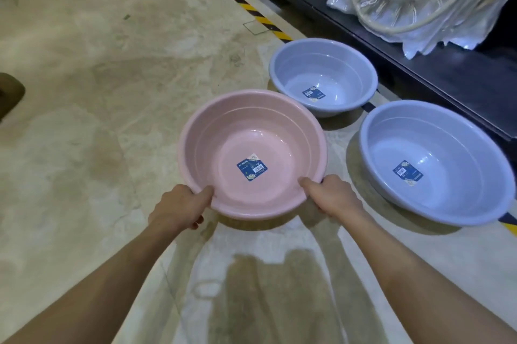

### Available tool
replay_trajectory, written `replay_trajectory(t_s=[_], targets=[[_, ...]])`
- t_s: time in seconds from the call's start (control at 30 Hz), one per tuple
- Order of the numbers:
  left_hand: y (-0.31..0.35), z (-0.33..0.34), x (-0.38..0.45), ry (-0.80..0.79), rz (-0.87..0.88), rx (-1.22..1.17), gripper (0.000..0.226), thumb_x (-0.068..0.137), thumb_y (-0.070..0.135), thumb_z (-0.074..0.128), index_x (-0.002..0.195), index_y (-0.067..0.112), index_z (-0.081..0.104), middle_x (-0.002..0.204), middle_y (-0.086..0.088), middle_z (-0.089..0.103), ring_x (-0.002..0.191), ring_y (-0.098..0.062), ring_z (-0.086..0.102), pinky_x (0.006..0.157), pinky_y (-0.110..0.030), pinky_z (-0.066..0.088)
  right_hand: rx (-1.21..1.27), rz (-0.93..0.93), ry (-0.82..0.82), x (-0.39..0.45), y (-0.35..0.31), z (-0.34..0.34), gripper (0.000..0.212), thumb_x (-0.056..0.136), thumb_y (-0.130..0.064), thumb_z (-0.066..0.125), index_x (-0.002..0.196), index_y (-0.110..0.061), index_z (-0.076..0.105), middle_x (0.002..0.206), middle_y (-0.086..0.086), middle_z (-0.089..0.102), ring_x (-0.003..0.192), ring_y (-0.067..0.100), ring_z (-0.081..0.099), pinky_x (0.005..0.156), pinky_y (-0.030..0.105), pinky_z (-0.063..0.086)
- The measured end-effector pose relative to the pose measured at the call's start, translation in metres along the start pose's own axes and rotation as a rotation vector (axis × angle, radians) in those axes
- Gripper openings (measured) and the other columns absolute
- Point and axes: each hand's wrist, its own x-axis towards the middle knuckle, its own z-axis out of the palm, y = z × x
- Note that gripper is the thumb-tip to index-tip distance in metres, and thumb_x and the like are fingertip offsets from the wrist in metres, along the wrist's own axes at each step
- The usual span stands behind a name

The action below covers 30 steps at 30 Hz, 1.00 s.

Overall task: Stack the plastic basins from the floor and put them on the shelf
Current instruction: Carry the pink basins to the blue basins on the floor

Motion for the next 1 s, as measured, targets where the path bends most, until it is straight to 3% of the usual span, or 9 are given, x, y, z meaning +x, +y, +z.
replay_trajectory(t_s=[0.17, 0.3, 0.47, 0.6, 0.8, 0.9, 1.0], targets=[[-0.004, -0.013, 0.015, 0.125, -0.023, -0.044, 0.063, 0.077, 0.074, 0.045, 0.070, 0.019, 0.076, 0.054, 0.002, 0.074, 0.056, -0.021, 0.075, 0.078, -0.045, 0.062, 0.039, -0.052, 0.152, 0.020, 0.002, -0.014, 0.062, 0.084, -0.072, 0.044, 0.087, -0.015, 0.068, 0.089, 0.008, 0.072, 0.087, 0.033, 0.068, 0.087, 0.048, 0.055], [0.003, -0.024, 0.030, 0.352, -0.022, 0.155, 0.068, 0.076, 0.077, 0.035, 0.076, 0.019, 0.069, 0.073, -0.010, 0.070, 0.072, -0.035, 0.067, 0.076, -0.044, 0.054, 0.070, -0.063, 0.251, 0.037, 0.003, -0.019, 0.054, 0.084, -0.070, 0.044, 0.073, -0.020, 0.062, 0.069, 0.000, 0.067, 0.069, 0.023, 0.063, 0.063, 0.036, 0.045], [0.027, -0.029, 0.043, 0.575, 0.168, 0.249, 0.057, 0.078, 0.071, 0.036, 0.082, 0.017, 0.052, 0.073, -0.014, 0.063, 0.070, -0.036, 0.054, 0.068, -0.042, 0.043, 0.101, -0.067, 0.322, 0.054, -0.002, -0.030, 0.051, 0.076, -0.070, 0.046, 0.073, -0.020, 0.057, 0.075, -0.003, 0.063, 0.078, 0.027, 0.057, 0.069, 0.039, 0.041], [0.079, -0.029, 0.041, 0.526, 0.355, 0.304, 0.051, 0.080, 0.071, 0.040, 0.084, 0.022, 0.053, 0.065, -0.005, 0.054, 0.069, -0.038, 0.058, 0.067, -0.040, 0.042, 0.124, -0.057, 0.309, 0.060, -0.013, -0.058, 0.047, 0.078, -0.067, 0.047, 0.074, -0.021, 0.058, 0.077, -0.003, 0.065, 0.087, 0.031, 0.059, 0.075, 0.040, 0.044], [0.199, -0.017, 0.028, 0.264, 0.524, 0.330, 0.045, 0.087, 0.069, 0.046, 0.085, 0.026, 0.060, 0.087, 0.001, 0.070, 0.080, -0.027, 0.058, 0.067, -0.036, 0.039, 0.230, -0.059, 0.272, 0.054, -0.013, -0.132, 0.046, 0.083, -0.065, 0.051, 0.072, -0.021, 0.056, 0.086, 0.003, 0.075, 0.094, 0.032, 0.068, 0.091, 0.047, 0.052], [0.249, -0.023, 0.016, 0.169, 0.553, 0.364, 0.047, 0.087, 0.070, 0.045, 0.089, 0.026, 0.062, 0.093, -0.001, 0.072, 0.090, -0.031, 0.064, 0.070, -0.037, 0.045, 0.271, -0.053, 0.272, 0.049, -0.005, -0.176, 0.044, 0.086, -0.061, 0.055, 0.070, -0.020, 0.056, 0.088, 0.006, 0.075, 0.094, 0.035, 0.069, 0.091, 0.049, 0.054], [0.283, -0.035, 0.003, 0.158, 0.584, 0.388, 0.045, 0.089, 0.069, 0.046, 0.085, 0.028, 0.060, 0.090, 0.000, 0.072, 0.089, -0.031, 0.065, 0.066, -0.036, 0.047, 0.324, -0.031, 0.308, 0.044, 0.001, -0.213, 0.043, 0.086, -0.059, 0.058, 0.069, -0.019, 0.054, 0.083, 0.007, 0.075, 0.089, 0.034, 0.070, 0.089, 0.050, 0.056]])
